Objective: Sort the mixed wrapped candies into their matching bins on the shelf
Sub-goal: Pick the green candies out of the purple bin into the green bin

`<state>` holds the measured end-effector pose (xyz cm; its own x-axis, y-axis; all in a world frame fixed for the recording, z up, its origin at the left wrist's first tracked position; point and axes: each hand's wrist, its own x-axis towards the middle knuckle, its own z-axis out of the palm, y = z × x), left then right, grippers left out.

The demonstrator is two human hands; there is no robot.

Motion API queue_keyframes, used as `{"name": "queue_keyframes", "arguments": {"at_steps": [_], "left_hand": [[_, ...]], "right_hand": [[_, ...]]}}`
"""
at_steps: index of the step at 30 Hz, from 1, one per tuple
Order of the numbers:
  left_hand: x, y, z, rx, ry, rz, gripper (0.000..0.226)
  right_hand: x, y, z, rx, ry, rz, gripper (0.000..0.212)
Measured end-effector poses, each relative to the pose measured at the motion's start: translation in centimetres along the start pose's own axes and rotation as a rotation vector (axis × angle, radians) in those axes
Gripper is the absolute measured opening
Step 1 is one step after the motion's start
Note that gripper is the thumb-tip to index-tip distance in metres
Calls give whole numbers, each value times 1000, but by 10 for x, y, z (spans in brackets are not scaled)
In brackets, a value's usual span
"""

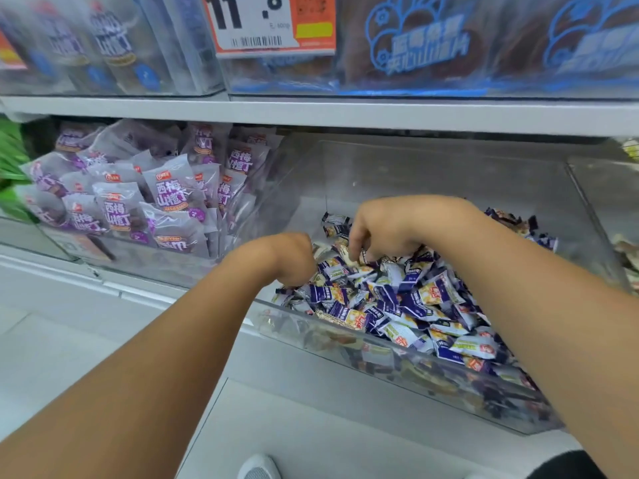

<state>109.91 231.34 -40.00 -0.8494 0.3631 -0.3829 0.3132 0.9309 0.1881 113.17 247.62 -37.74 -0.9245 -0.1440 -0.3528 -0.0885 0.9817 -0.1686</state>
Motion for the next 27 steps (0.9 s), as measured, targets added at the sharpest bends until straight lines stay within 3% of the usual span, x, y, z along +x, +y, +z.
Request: {"name": "queue_keyframes", "arguments": {"at_steps": [4, 10, 14, 20, 27], "left_hand": [[11, 5, 2, -162, -74, -12, 48], [23, 16, 1, -176, -106, 0, 63], [35, 18, 4, -235, -112, -54, 42], [46, 21, 7, -298, -121, -68, 54], [38, 22, 3, -158, -19, 39, 55]], "right_hand": [[-13, 5, -12, 56, -9, -3, 42], [-32, 12, -15, 239, 79, 1, 49], [-35, 18, -12, 339, 155, 57, 54], [-38, 19, -11, 337, 215, 72, 44], [-34, 20, -13, 386, 301, 94, 35]]}}
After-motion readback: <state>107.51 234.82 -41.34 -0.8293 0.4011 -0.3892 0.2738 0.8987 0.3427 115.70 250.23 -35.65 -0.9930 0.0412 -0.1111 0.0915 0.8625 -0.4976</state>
